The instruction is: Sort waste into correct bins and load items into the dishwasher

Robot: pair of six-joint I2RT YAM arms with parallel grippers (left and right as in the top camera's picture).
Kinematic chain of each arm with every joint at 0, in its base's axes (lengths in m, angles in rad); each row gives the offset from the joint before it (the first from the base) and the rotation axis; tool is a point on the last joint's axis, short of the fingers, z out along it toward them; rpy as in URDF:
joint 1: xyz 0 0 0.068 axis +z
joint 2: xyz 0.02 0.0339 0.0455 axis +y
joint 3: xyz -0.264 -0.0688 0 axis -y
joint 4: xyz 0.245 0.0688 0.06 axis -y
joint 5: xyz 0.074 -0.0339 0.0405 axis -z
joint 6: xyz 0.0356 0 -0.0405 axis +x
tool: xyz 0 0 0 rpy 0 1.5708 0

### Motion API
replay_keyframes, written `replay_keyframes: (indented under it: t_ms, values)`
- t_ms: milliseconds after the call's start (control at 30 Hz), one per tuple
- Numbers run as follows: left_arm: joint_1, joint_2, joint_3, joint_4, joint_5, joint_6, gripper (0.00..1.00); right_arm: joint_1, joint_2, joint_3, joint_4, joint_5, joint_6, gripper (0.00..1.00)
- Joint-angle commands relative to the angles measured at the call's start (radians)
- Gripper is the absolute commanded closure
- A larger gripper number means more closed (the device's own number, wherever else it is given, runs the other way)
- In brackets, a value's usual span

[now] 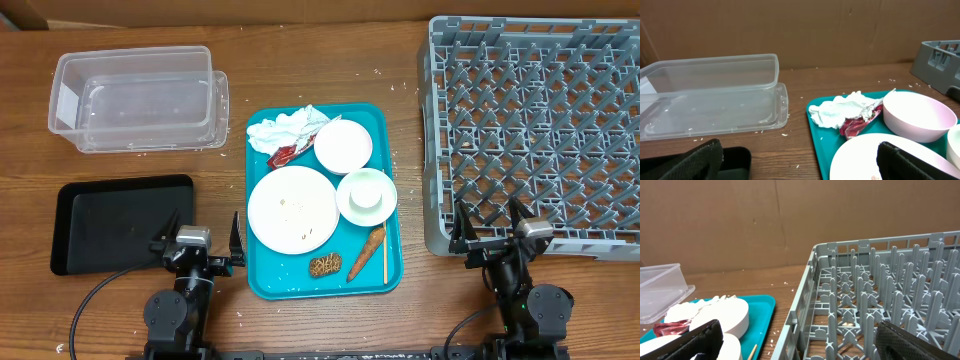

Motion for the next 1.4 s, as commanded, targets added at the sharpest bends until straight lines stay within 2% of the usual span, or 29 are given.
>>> replay_keyframes:
  t_ms: [0,867,933,1067,1233,1367]
  values:
    - [0.007,-0.011,-0.004,-0.002,-0.010,0.019,0.00,-0.003,-0.006,-0.010,0.006,0.001,0.000,0.00]
    - [0.007,-0.011,-0.004,0.000,-0.008,0.016,0.00,-0.003,-0.006,-0.010,0.006,0.001,0.000,0.00]
    - [0.005,-0.011,-0.004,0.005,0.052,-0.040,0.00,-0.003,-0.006,-0.010,0.006,0.001,0.000,0.00]
    - [0.005,-0.011,-0.003,0.021,0.189,-0.228,0.00,-0.003,-0.006,-0.010,0.006,0.001,0.000,0.00]
    - [0.005,-0.011,-0.003,0.044,0.261,-0.416,0.00,-0.003,-0.006,-0.010,0.006,0.001,0.000,0.00]
    - [0.005,-0.011,-0.003,0.154,0.449,-0.438,0.00,-0.003,-0.006,-0.010,0.006,0.001,0.000,0.00]
